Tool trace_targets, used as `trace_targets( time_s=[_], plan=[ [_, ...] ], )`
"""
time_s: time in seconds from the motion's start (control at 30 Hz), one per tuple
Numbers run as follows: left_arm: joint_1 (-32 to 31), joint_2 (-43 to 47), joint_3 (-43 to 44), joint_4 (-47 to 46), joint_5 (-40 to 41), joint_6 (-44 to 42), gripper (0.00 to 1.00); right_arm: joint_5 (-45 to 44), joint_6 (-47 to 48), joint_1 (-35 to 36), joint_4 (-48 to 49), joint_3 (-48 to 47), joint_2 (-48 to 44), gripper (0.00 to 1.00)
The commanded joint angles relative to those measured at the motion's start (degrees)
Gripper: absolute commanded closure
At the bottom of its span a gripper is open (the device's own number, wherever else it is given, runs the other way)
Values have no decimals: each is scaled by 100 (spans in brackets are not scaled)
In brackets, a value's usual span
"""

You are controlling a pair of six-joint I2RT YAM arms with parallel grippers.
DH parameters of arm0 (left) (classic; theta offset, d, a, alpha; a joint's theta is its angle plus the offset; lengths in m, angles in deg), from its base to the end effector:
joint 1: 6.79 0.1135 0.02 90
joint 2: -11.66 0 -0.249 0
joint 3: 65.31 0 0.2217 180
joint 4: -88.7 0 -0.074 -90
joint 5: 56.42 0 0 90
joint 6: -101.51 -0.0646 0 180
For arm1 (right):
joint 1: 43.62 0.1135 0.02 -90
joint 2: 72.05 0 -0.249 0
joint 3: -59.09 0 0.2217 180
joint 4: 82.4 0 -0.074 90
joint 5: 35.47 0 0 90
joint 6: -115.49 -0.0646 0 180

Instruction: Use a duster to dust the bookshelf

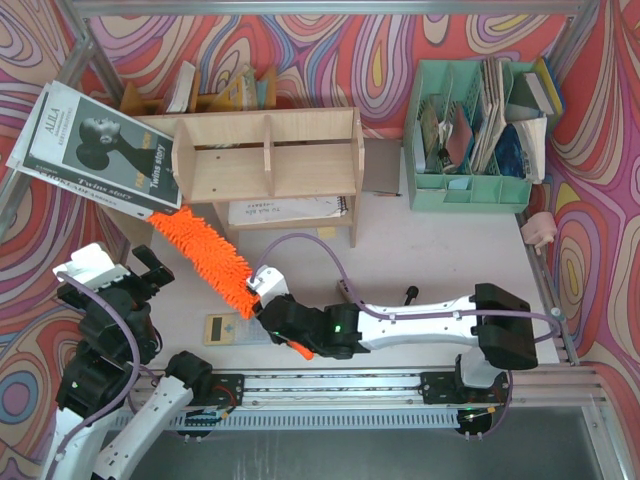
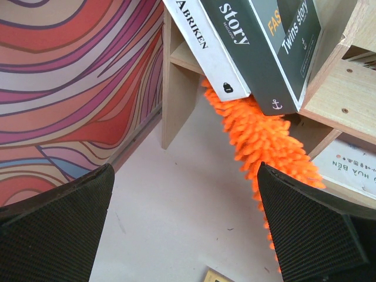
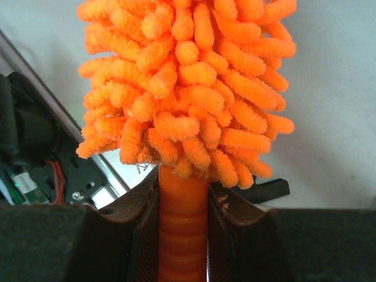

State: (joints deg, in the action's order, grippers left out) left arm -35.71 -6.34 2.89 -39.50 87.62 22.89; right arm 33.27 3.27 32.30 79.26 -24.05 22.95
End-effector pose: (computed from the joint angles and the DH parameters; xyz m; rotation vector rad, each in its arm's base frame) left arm 0.0577 0.0279 0.3576 -0.4812 1.5164 0.2049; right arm 0.1139 0.3577 0.2485 -0.7514 1.9896 0.6586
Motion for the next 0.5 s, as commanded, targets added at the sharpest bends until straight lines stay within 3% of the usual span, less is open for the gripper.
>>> trace_targets(
  time_s=[0.0,0.17,0.47],
  plan=[
    [21,-46,-49,-95,-8,-30,2,-1037,-347,2,368,260,-559,100],
    [22,-37,-52,-95,-8,-31,1,-998,-287,4,537,336,-620,100],
    [27,-33,-54,-92,-8,-30,1,215,291,3,669,-231,62,100]
  ],
)
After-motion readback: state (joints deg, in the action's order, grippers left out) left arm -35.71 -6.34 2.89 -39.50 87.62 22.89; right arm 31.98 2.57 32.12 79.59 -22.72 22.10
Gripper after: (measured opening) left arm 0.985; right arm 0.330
